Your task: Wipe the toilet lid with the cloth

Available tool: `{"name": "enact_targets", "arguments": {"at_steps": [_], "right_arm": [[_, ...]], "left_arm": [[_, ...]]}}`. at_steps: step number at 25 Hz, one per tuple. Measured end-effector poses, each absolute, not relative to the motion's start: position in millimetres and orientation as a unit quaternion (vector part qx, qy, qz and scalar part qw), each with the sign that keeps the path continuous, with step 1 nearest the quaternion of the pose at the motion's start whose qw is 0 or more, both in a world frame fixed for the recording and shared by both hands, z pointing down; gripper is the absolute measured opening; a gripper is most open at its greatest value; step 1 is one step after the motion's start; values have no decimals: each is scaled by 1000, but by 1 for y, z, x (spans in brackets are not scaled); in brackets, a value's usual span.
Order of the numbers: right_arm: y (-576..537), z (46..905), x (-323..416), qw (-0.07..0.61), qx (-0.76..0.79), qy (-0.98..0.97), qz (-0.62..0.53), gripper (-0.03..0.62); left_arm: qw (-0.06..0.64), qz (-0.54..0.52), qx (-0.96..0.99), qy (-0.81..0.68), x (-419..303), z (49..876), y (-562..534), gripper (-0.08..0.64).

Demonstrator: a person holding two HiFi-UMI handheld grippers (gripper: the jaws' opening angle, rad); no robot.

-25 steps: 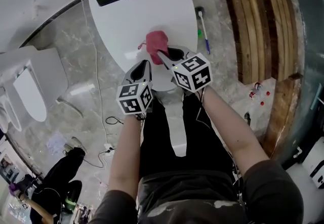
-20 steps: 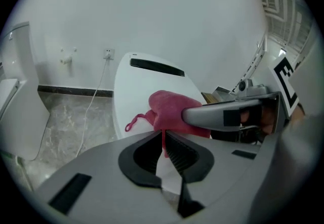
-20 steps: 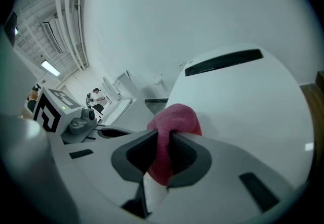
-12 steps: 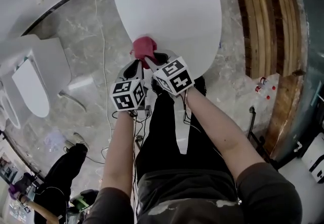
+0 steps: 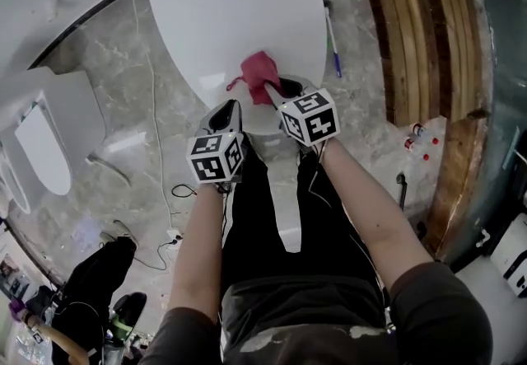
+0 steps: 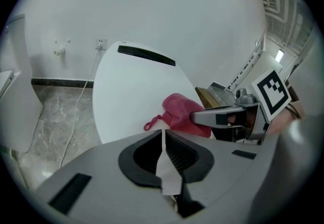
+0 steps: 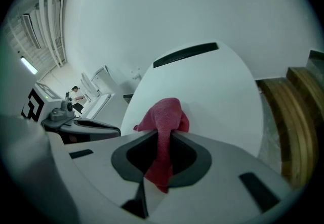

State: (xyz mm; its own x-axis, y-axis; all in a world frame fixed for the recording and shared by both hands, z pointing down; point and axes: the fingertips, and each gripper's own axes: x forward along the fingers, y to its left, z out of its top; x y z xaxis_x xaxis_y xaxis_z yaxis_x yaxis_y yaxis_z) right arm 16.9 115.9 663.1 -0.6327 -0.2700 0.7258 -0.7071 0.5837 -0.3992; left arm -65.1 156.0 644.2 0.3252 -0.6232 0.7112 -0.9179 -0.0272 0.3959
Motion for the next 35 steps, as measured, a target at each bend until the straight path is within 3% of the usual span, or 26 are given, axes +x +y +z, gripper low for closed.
{"name": "enact_targets", "arguments": {"at_steps": [9, 16, 21, 35], "right_arm": [[79, 675, 153, 310, 351, -805, 364, 49], [91, 664, 179, 306, 337, -812, 366, 49], [119, 643, 134, 284, 311, -826, 374, 49], [203, 646, -88, 283, 235, -853, 370, 49]], "left_arm": [[424, 158, 704, -548, 38, 636, 135, 28], [432, 160, 696, -550, 70, 635, 151, 28], [431, 156, 684, -567, 35, 632, 164, 28], [429, 168, 659, -594, -141, 646, 218, 28]]}}
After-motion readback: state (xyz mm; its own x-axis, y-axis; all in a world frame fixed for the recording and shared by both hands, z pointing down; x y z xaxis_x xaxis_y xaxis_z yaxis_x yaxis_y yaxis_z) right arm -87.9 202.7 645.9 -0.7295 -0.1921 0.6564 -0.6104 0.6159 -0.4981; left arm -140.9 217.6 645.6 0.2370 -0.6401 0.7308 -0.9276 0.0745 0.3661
